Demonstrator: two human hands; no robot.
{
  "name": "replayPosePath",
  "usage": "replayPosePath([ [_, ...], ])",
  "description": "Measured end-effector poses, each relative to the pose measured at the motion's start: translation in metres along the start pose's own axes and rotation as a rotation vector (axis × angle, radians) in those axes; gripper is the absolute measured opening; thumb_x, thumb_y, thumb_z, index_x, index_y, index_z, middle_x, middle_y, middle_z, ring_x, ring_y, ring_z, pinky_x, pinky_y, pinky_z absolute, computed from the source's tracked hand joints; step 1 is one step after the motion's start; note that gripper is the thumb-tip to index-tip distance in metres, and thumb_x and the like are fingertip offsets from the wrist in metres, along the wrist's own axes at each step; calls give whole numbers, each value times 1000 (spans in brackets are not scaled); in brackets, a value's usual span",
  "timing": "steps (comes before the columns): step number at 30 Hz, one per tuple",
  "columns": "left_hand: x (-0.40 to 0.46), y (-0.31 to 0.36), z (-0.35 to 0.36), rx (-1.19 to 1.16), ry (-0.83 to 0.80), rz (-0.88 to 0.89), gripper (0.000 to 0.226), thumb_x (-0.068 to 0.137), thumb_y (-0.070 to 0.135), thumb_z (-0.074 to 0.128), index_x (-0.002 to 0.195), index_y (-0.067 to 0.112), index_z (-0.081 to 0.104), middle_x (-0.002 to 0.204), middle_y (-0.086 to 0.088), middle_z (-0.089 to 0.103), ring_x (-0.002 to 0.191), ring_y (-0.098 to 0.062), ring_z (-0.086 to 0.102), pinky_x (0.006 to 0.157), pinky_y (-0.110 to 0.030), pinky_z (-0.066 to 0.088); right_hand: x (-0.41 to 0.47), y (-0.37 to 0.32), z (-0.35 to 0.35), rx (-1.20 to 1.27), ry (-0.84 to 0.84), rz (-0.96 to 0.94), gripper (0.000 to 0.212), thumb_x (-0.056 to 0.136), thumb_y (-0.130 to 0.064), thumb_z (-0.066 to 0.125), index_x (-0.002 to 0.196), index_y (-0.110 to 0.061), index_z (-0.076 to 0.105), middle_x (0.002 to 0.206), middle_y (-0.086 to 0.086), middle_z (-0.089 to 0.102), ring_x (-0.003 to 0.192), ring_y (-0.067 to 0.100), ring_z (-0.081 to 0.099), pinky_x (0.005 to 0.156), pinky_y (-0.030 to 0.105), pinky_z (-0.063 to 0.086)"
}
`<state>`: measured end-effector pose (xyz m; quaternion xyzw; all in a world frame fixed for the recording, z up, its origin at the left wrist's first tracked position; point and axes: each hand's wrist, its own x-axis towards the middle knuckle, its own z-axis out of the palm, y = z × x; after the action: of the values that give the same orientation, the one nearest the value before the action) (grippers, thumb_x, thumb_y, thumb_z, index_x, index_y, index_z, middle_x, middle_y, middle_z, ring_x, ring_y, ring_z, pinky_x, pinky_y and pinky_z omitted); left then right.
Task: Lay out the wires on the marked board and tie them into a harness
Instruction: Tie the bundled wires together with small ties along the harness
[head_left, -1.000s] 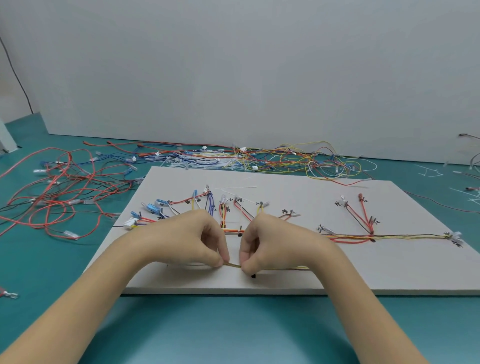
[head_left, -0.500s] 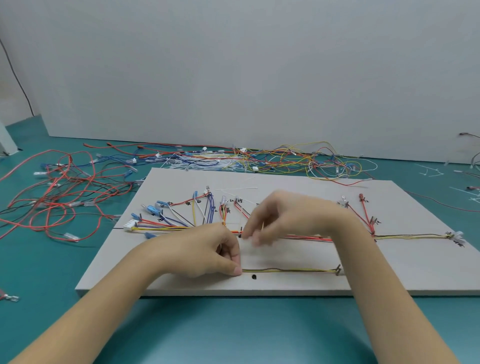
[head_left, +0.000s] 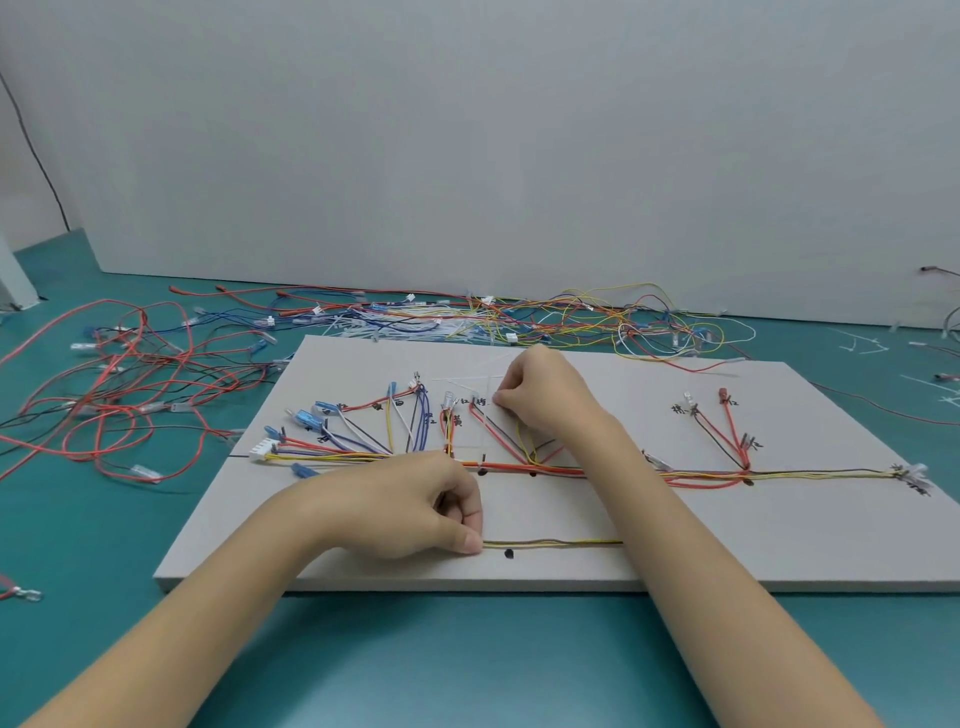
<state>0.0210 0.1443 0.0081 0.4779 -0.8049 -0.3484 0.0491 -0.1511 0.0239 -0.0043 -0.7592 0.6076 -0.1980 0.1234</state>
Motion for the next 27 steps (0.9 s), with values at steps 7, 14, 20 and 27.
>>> replayPosePath([
  [7,0,0,1,8,9,5,7,89,33,67,82,29,67,74,13,56,63,0,46,62,-20,40,-2,-3,6,-220,-23,-82,21,89,-9,47,68,-9,46,88,12,53,86,30,47,63,31,35],
  [14,0,0,1,22,35,4,7,88,35,66,83,30,66,73,15,56,63,1,47,64,-21,40,-3,9,-13,236,238,-22,17,86,-10,54,77,-1,65,81,7,65,87,23,55,71,35,48],
  [20,-1,1,-1,10,68,15,10,88,34,68,78,32,66,71,20,59,64,5,51,60,-12,38,-28,12,-47,1026,206,73,3,80,1,69,79,-2,71,62,3,66,48,9,54,42,18,37],
  [27,-1,3,-2,-39,68,9,8,86,30,71,78,28,69,70,20,63,62,6,53,58,-8,39,-54,5,-44,1187,-10,65,13,85,5,65,95,-2,69,69,10,67,57,21,68,47,21,50],
])
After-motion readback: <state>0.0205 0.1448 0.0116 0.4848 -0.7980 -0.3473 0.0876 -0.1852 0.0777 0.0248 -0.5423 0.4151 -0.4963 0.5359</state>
